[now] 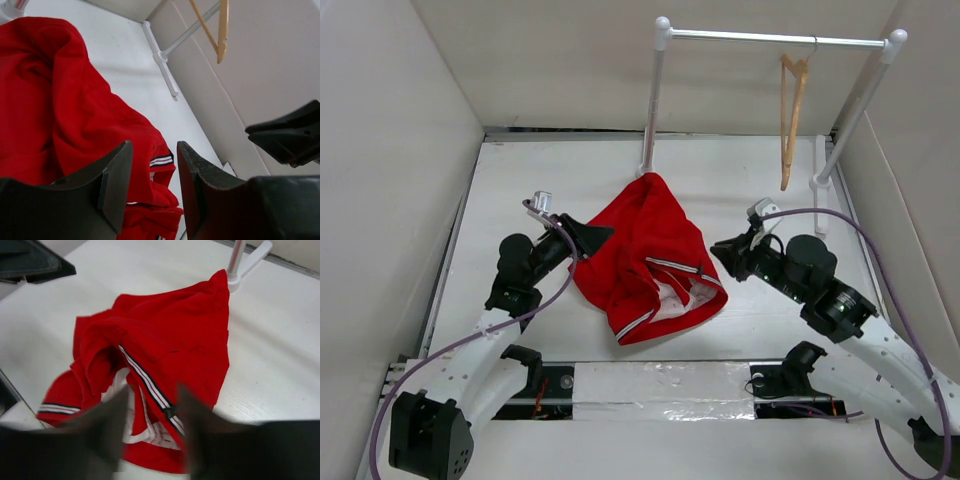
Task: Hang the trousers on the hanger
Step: Flatten out the trousers at the center of the board.
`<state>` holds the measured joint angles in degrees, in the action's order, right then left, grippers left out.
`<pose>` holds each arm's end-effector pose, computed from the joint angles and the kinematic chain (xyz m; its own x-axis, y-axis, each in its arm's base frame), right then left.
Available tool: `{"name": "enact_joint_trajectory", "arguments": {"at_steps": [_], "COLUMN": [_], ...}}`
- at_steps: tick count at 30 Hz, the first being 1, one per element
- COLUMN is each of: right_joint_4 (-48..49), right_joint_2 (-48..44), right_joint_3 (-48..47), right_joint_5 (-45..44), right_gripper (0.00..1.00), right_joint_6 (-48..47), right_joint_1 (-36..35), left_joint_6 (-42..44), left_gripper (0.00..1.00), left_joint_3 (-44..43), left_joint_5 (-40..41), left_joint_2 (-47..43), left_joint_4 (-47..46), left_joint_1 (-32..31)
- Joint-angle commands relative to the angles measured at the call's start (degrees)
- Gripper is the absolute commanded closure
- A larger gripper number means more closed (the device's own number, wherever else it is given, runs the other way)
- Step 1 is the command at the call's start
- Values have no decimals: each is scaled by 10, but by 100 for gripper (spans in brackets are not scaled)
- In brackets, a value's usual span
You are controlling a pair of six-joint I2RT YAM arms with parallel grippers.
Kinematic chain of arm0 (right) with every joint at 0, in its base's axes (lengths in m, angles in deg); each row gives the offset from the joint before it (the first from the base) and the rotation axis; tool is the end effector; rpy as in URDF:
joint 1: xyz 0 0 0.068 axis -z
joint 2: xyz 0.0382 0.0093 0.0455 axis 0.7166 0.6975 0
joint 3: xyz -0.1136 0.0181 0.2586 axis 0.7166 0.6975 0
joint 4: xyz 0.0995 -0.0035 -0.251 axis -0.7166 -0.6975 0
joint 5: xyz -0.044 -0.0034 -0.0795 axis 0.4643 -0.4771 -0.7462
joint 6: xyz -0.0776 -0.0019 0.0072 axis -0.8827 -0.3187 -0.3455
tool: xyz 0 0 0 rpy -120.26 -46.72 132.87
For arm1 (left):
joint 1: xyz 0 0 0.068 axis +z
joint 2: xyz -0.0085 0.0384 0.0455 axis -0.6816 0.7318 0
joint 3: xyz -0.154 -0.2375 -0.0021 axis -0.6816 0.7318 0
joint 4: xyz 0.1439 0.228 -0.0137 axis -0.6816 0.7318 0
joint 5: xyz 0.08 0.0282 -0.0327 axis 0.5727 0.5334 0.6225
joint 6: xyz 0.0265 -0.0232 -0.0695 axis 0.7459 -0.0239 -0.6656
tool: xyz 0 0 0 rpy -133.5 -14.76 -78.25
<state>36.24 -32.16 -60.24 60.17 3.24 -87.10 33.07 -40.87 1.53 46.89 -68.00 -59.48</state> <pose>0.1420 0.1272 0.3422 -0.1845 -0.0454 -0.9818 -0.6650 0.7413 0.0907 0.1994 -0.0941 0.2955 -0.3681 -0.5105 -0.7771 0.6427 0.4642 -0.6094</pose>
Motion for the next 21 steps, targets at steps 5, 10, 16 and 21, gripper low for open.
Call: {"name": "enact_joint_trajectory", "arguments": {"at_steps": [5,10,16,21], "right_joint_4": [67,94,139,141], "right_joint_2": [38,111,216,285], "right_joint_3": [-2,-15,-40,-62], "right_joint_5": [45,33,-49,-100], "right_gripper": [100,100,16,0], "right_joint_6": [-1,-5,-14,-12], "right_joint_1": [-26,-63,-150,-176], "left_joint_6": [12,30,26,14], "left_gripper": [82,100,68,30], "left_joint_3": [-41,-59,-31,12], "left_joint_5": [64,153,279,287], "left_joint_2": [-29,-49,-61,-41], "left_joint_4": [40,127,236,228], "left_joint_1": [-1,-1,20,43]}}
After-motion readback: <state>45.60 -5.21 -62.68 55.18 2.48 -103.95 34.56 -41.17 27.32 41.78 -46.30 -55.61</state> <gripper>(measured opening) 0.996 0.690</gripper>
